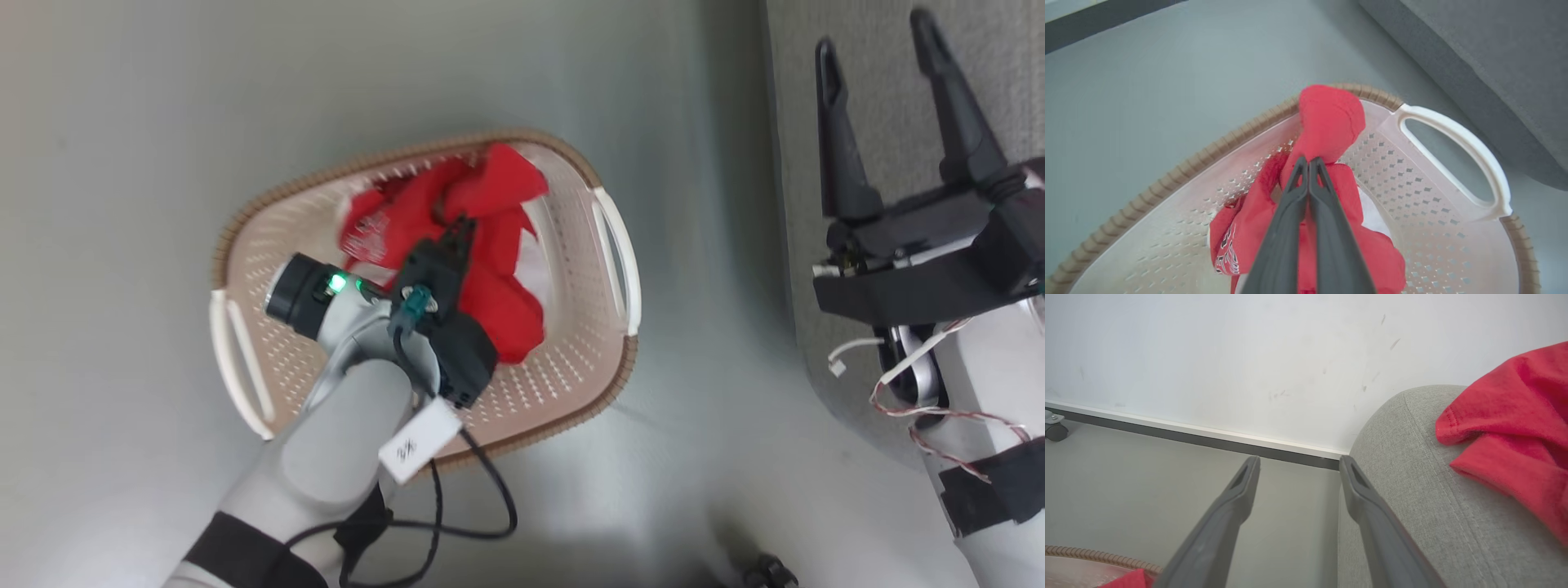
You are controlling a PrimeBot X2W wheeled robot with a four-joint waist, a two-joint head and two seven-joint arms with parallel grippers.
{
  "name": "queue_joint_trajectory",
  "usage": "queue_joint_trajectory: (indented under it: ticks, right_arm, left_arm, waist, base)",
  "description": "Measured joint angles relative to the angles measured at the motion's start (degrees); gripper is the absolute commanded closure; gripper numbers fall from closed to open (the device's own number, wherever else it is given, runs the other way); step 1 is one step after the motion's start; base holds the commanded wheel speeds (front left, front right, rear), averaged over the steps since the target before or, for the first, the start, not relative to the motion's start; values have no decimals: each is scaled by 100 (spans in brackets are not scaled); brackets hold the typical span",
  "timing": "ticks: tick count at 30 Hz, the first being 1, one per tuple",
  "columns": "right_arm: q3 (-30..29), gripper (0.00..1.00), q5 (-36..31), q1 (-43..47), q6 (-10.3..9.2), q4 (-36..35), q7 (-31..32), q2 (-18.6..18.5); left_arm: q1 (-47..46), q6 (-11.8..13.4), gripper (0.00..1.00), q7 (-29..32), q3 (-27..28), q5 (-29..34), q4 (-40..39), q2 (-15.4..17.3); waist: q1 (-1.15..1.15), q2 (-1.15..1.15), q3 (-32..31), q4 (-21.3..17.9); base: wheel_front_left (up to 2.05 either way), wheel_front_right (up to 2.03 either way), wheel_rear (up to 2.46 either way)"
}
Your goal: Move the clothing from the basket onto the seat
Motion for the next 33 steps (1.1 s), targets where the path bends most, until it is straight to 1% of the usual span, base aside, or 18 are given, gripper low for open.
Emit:
queue_joint_trajectory:
  ticks: [3, 7, 15, 18, 33]
  right_arm:
    - [-46, 0, 4, 120, 24, 138, -1, -47]
    - [-113, 0, 44, 281, 24, 286, -13, -94]
    - [-197, 0, 103, 540, 31, 508, -42, -109]
    - [-210, 0, 126, 645, 34, 579, -42, -104]
    - [-177, 0, 197, 1064, 226, 1009, -42, -67]
  left_arm:
    - [102, -40, 100, -194, -43, -98, -151, 0]
    - [166, -42, 100, -249, -53, -290, -319, -1]
    - [158, -54, 100, -316, 5, -338, -498, -7]
    - [151, -97, 100, -326, 40, -338, -578, -12]
    - [150, -303, 100, -348, 186, -428, -705, -38]
  waist:
    - [0, 0, -213, 93]
    - [0, 0, -498, 234]
    - [0, 0, -1007, 495]
    - [-1, 0, -1230, 604]
    - [-1, -1, -2380, 1047]
  base:
    - [0, 0, 0]
    - [0, 0, 0]
    - [0, 0, 0]
    - [0, 0, 0]
    - [0, 0, 0]
